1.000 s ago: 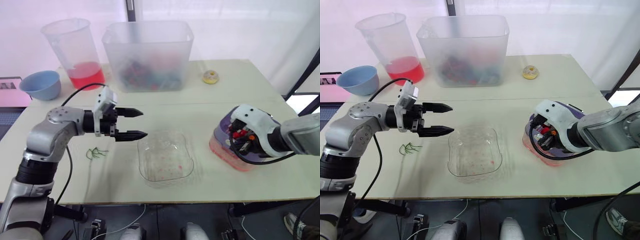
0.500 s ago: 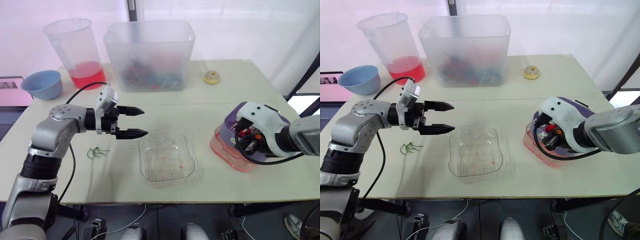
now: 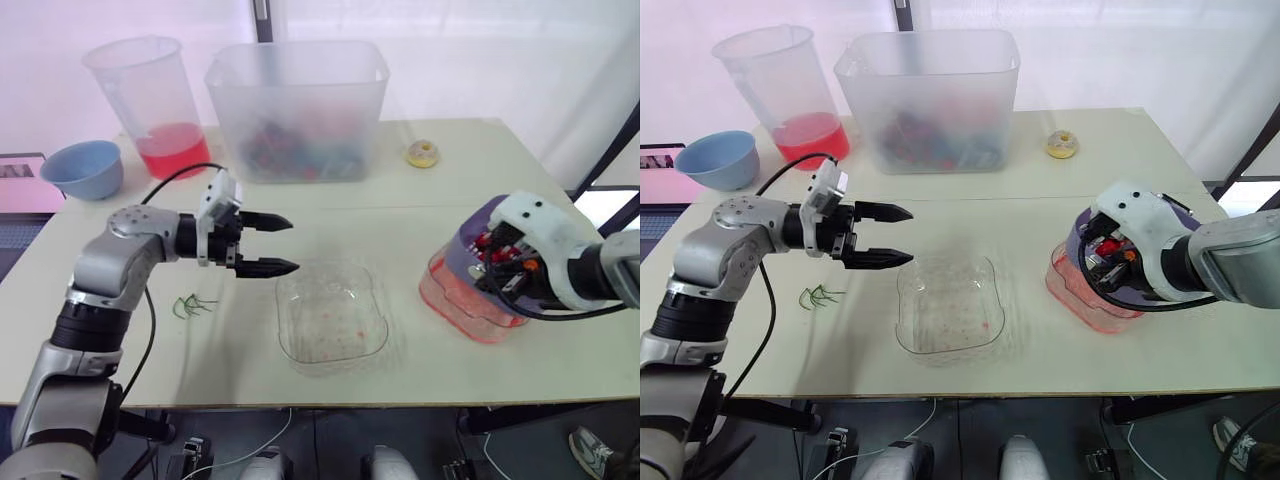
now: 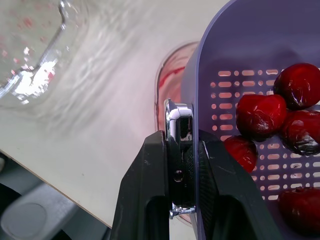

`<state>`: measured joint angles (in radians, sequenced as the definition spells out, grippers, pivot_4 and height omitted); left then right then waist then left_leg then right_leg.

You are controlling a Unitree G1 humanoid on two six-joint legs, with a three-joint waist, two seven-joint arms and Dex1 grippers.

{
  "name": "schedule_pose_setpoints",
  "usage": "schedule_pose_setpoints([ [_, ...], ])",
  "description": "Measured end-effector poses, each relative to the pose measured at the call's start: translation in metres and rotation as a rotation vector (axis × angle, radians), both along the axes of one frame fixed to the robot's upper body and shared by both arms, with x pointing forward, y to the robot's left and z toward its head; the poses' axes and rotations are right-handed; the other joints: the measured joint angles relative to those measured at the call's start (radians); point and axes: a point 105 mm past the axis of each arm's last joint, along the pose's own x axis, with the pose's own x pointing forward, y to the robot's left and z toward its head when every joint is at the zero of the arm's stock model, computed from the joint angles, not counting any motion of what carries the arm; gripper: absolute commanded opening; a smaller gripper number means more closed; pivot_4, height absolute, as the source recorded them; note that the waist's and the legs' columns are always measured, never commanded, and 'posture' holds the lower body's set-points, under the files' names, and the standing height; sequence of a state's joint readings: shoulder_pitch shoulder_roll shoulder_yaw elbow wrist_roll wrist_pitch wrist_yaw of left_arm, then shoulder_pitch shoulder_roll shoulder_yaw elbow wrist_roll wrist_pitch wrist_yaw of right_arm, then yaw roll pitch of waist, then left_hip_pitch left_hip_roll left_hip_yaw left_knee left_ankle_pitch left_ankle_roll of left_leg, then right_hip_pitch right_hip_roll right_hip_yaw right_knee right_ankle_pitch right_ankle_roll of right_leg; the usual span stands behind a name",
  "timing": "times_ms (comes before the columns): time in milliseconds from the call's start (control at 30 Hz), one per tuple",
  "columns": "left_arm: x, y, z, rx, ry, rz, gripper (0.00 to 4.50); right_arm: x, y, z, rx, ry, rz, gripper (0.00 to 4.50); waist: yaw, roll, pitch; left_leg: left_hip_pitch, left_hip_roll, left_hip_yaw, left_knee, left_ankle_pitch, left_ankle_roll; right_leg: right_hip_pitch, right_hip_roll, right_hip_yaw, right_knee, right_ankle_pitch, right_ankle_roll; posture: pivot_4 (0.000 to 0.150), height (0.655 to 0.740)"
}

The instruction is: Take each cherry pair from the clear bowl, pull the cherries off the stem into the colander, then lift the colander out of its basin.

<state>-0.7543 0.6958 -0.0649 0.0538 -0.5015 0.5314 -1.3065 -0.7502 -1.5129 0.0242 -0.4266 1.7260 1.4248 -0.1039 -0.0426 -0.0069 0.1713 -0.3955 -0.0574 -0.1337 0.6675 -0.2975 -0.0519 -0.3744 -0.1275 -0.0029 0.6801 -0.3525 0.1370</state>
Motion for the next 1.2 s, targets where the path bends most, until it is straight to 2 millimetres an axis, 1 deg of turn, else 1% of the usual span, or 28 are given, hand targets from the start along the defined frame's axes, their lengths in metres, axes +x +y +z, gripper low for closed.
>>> schedule_pose_setpoints([
  [233, 0.001, 0.000, -0.001, 0.006, 0.003, 0.003, 4.50, 0.002, 0.004, 0.003, 0.036, -0.023, 0.001, 0.21, 0.000, 0.000, 0.000, 0.000, 0.000, 0.000, 0.000, 0.000, 0.000, 0.000, 0.000, 0.000, 0.000, 0.000, 0.000, 0.150, 0.7400],
  [533, -0.001, 0.000, -0.001, 0.011, 0.023, -0.014, 4.50, 0.001, 0.004, 0.002, 0.038, -0.019, 0.000, 0.21, 0.000, 0.000, 0.000, 0.000, 0.000, 0.000, 0.000, 0.000, 0.000, 0.000, 0.000, 0.000, 0.000, 0.000, 0.000, 0.150, 0.7400],
  [700, -0.002, 0.000, -0.002, 0.012, 0.031, -0.016, 4.50, 0.001, -0.003, 0.004, 0.027, -0.010, -0.021, 0.21, 0.000, 0.000, 0.000, 0.000, 0.000, 0.000, 0.000, 0.000, 0.000, 0.000, 0.000, 0.000, 0.000, 0.000, 0.000, 0.150, 0.7400],
  [867, -0.002, 0.000, -0.002, 0.009, 0.031, -0.018, 4.50, 0.000, -0.001, 0.005, 0.036, -0.002, -0.005, 0.21, 0.000, 0.000, 0.000, 0.000, 0.000, 0.000, 0.000, 0.000, 0.000, 0.000, 0.000, 0.000, 0.000, 0.000, 0.000, 0.150, 0.7400],
  [1200, -0.010, 0.000, 0.013, -0.069, 0.039, -0.053, 4.50, -0.001, -0.002, 0.000, 0.032, 0.019, 0.002, 0.21, 0.000, 0.000, 0.000, 0.000, 0.000, 0.000, 0.000, 0.000, 0.000, 0.000, 0.000, 0.000, 0.000, 0.000, 0.000, 0.150, 0.7400],
])
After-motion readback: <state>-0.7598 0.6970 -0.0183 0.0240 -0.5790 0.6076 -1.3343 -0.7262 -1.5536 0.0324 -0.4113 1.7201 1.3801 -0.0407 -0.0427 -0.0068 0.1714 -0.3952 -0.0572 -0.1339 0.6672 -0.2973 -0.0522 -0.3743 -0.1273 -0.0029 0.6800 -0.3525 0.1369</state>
